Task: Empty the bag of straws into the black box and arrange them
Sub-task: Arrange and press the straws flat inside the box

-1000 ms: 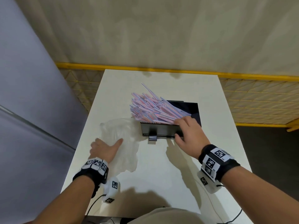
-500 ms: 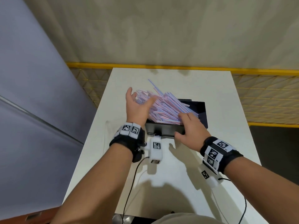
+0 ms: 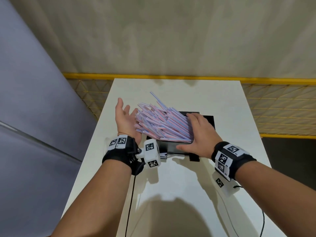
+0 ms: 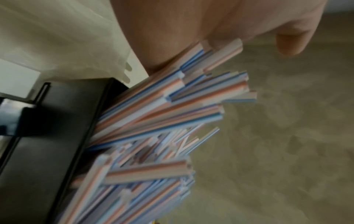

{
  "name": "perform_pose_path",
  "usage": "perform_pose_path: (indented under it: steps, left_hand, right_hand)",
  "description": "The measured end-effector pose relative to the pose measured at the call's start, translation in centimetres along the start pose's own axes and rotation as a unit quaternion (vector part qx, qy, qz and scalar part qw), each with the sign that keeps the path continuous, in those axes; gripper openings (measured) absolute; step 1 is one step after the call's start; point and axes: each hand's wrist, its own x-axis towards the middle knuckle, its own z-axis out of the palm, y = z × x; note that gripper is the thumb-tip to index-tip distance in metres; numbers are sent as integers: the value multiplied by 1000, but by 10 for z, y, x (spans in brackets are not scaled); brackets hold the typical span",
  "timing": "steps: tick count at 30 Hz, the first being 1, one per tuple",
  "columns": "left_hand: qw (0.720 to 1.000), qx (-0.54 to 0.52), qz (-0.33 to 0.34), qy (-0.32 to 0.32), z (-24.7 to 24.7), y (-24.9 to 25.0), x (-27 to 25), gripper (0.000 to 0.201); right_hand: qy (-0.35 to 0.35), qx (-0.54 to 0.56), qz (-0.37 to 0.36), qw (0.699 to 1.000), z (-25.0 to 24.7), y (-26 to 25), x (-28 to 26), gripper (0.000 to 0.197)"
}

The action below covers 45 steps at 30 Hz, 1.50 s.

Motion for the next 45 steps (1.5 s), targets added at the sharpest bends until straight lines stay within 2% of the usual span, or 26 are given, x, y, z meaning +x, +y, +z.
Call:
perform_pose_path:
  steps: [3,6,10,11,14,17,19,22,24,26,28,31,33,35,38,40,42,43,45]
  left_hand:
    - [999,42,-23,-11,7,4,1,91]
    - [994,103,-6,-30,13,2,-1,75]
    - [986,124,-9,-114,30,-7,-9,40]
    - [984,131,-3,-121,34,-10,-12,40]
    - [981,140,2,-132,38,-24,-14,77]
    - [982,136,-43,-125,29,-29,-15,55]
    - [982,140,-56,-115,25,-31,-13,56]
    - [979,180,-23,-96,27,-37,-10,59]
    - [980,168,-23,-100,31,-41,-10,53]
    - [979,168,-43,-108,34,-43,-11,48]
    - [976,168,-77,-119,32,-46,-9,45]
    - [972,140,-130,-137,28,-41,-8,26]
    - [969,105,-169,-148,26,-37,-10,33]
    - [967,66,-178,-172,27,-35,-14,47]
    - [964,117,-194,-143,29,-35,-21,51]
    - [961,178,-180,-114,28,-33,-21,55]
    - [965,212,-132,-78,27,-26,-19,41]
    - [966,224,-108,-78,25,-22,-19,36]
    - [963,238,-87,-94,19,-13,-24,45]
  right_hand:
    - [17,-3,-16,1000,3,4,6,113]
    - [44,12,-27,999,7,6,6,106]
    - [56,32,-45,997,10,9,7,106]
    - [55,38,-42,997,11,9,7,108]
    - [44,34,-20,998,13,10,9,113]
    - [23,30,-6,999,13,8,11,104]
    - [11,53,16,998,11,6,12,96]
    - [10,117,50,992,10,6,12,97]
    - [29,130,46,990,12,7,13,106]
    - [41,98,29,994,14,11,14,113]
    - [40,83,19,996,16,12,14,112]
    - [45,107,-3,993,16,7,14,105]
    - [58,125,-15,990,16,2,17,102]
    - [72,127,-17,989,18,-2,20,102]
    - [62,90,-5,994,22,0,20,100]
    - [44,78,9,996,23,4,17,97]
    - [30,70,19,997,23,7,17,95]
    - [22,66,29,997,23,7,17,95]
    - [8,64,51,997,21,6,16,98]
